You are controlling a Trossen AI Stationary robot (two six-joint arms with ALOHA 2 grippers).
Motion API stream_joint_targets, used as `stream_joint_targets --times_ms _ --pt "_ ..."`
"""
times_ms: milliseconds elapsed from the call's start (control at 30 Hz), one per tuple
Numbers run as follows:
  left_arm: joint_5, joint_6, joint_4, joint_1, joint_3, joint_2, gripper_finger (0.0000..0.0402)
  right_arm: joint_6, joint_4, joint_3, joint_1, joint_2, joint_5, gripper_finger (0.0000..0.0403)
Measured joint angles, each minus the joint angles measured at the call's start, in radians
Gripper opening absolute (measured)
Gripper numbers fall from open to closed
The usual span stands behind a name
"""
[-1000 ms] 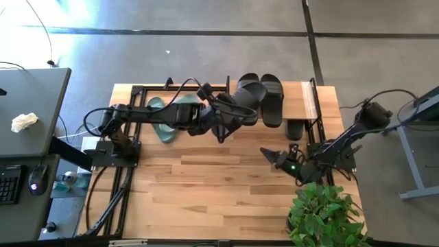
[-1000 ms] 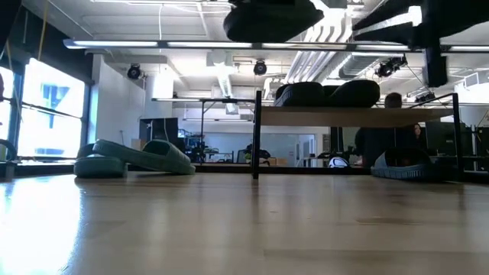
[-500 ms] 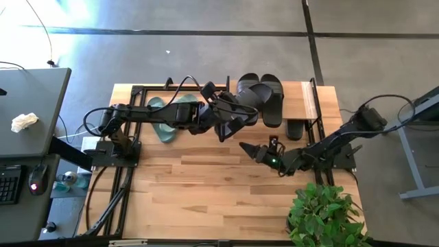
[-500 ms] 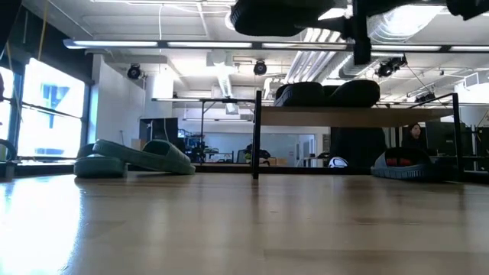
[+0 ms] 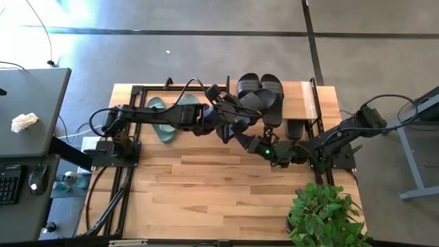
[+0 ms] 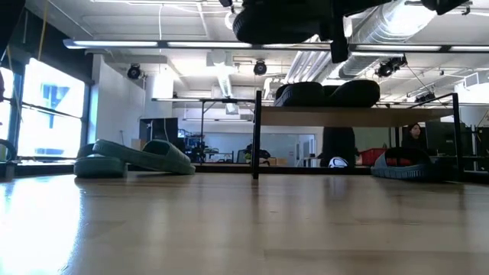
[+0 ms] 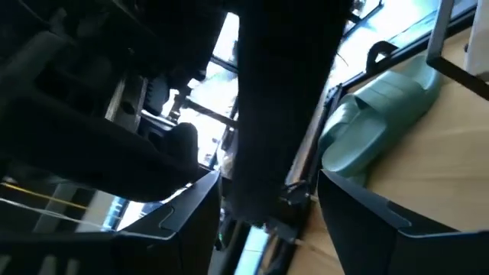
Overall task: Pick and place slides into the shelf
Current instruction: Put the black slipper under the shelf
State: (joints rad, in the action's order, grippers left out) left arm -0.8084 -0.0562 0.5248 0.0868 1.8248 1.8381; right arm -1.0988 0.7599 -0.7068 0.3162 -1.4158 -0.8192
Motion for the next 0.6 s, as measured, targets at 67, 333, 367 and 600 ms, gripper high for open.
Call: stream_joint_targets --times_ms 67,333,367,600 --pt "0.012 -0.001 -0.005 0.0 0.0 0.0 0.0 0.0 -0.008 -0.008 -0.008 0.0 0.004 0.0209" --pt "0.011 -0.006 -0.036 0.007 0.0 -0.002 0.0 -0.005 -0.022 -0.033 -0.015 0.0 0.008 0.0209" --pt "0.011 -0.004 -0.043 0.007 0.0 -0.002 0.0 -0.021 -0.026 -0.034 -0.02 0.0 0.018 0.0209" --pt "0.011 -0.004 -0.075 0.007 0.0 -0.002 0.0 -0.053 -0.031 -0.034 -0.049 -0.003 0.06 0.0209"
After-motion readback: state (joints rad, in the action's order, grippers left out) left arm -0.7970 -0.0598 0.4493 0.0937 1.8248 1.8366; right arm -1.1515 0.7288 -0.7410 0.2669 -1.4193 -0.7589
